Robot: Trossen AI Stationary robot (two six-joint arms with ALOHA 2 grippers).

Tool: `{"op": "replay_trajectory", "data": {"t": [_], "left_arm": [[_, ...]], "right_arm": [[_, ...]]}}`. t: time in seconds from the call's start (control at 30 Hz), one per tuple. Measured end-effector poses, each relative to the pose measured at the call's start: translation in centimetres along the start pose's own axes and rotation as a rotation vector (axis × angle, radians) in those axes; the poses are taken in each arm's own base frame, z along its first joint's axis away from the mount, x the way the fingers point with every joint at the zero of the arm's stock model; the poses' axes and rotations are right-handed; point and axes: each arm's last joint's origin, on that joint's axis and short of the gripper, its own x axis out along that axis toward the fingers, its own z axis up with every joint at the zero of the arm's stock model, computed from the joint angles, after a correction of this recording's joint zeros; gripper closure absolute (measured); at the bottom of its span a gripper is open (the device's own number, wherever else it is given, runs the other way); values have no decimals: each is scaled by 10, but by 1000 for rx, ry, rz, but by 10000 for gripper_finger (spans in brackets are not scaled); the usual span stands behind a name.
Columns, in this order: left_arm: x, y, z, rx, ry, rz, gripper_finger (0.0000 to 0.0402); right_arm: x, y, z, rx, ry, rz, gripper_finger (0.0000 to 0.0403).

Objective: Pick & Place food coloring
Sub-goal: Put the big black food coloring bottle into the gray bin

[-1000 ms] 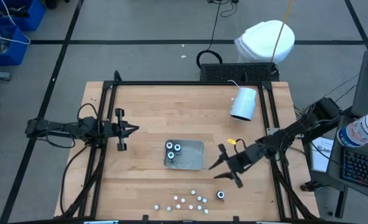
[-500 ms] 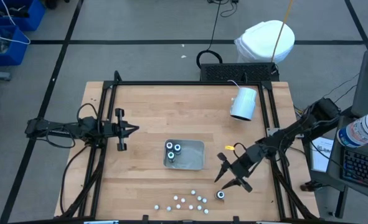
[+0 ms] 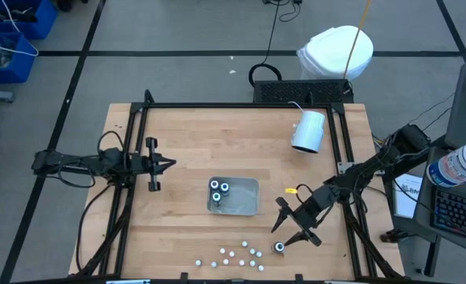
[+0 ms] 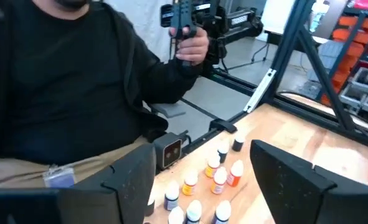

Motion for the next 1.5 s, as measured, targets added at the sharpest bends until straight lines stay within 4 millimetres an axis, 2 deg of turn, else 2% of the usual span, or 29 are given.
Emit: {"op": "replay_trajectory", "data": {"t": [0.1, 0.23, 0.4, 0.67, 0.87, 1.5], "left_arm": [[0, 0, 0, -5, 0, 0, 392], [0, 0, 0, -8, 3, -1, 392], [0, 0, 0, -10, 3, -1, 392], [0, 0, 0, -25, 2, -1, 392], [0, 0, 0, -24, 2, 0, 392], [0, 0, 0, -26, 3, 0, 392]], "right_arm": [[4, 4, -4, 91, 5, 10, 148], [20, 25, -19, 203, 41, 25, 153], [28, 44, -29, 143, 63, -144, 146], [27, 46, -30, 122, 81, -184, 124], [27, 47, -33, 213, 106, -186, 126], [28, 52, -54, 287, 258, -189, 132]]}}
